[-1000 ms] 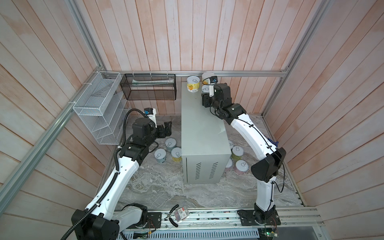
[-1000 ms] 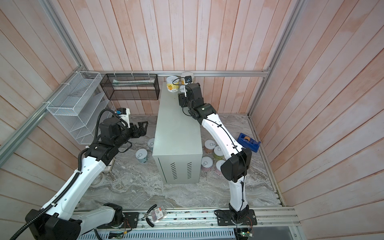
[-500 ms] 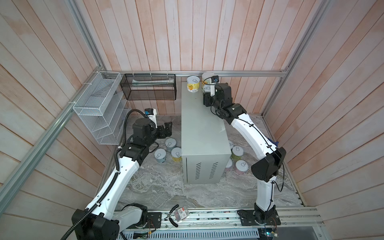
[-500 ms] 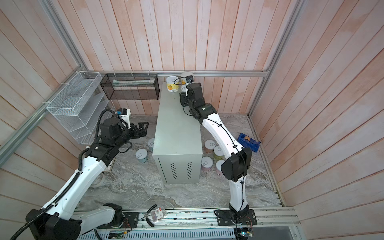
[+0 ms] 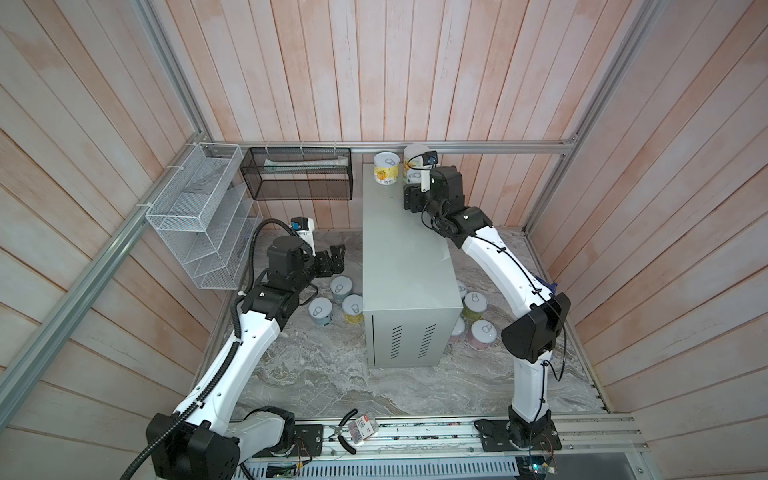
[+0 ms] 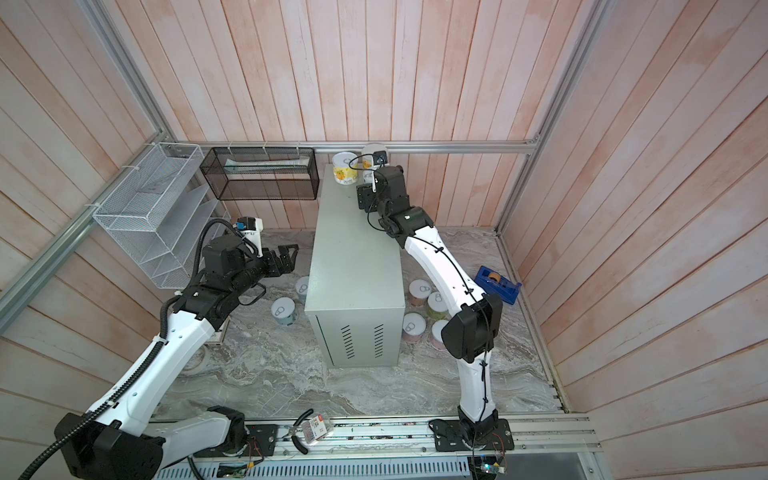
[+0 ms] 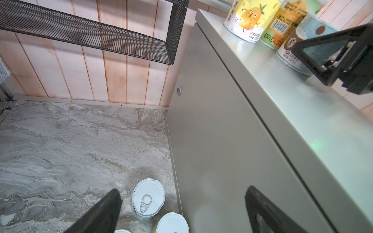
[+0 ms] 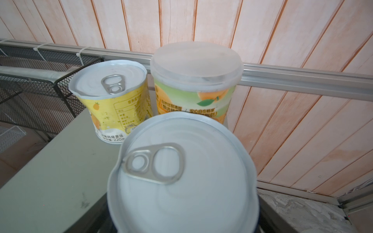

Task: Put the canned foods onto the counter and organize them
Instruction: 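Set the light-blue can beside the yellow can with the right gripper while the left lowers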

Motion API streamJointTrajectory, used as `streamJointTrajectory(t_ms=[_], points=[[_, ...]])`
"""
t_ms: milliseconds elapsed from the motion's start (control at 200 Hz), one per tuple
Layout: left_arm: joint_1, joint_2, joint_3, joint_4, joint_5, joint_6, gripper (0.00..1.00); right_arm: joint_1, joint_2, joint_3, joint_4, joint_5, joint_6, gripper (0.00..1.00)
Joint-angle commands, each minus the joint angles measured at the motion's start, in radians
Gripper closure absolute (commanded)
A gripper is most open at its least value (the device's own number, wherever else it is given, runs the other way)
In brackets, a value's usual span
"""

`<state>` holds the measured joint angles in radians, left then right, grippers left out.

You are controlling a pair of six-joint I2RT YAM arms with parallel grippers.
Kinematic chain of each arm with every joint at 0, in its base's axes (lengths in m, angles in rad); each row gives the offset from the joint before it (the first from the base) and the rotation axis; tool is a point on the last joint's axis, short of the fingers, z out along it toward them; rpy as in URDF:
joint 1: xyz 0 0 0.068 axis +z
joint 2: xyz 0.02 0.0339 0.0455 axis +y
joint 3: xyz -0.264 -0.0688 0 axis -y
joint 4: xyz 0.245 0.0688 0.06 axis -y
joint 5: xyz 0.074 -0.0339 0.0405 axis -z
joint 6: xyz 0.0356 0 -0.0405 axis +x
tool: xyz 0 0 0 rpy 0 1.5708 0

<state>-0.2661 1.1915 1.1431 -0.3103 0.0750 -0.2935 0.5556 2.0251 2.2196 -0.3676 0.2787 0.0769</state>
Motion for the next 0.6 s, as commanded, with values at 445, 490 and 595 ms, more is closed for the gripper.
streamJointTrajectory(t_ms=[445,490,595], points=[[0.007,-0.009,-0.011,0.025,0.017,-0.016,0.02,-0.007,-0.097,0.070,-0.132,-0.139,0.070,0.03],[0.008,-0.010,-0.014,0.026,0.017,-0.019,0.02,-0.007,-0.122,0.043,-0.124,-0.114,0.070,0.03],[0.008,-0.017,-0.026,0.028,0.020,-0.020,0.02,-0.007,-0.211,-0.081,-0.066,-0.064,0.058,0.02]])
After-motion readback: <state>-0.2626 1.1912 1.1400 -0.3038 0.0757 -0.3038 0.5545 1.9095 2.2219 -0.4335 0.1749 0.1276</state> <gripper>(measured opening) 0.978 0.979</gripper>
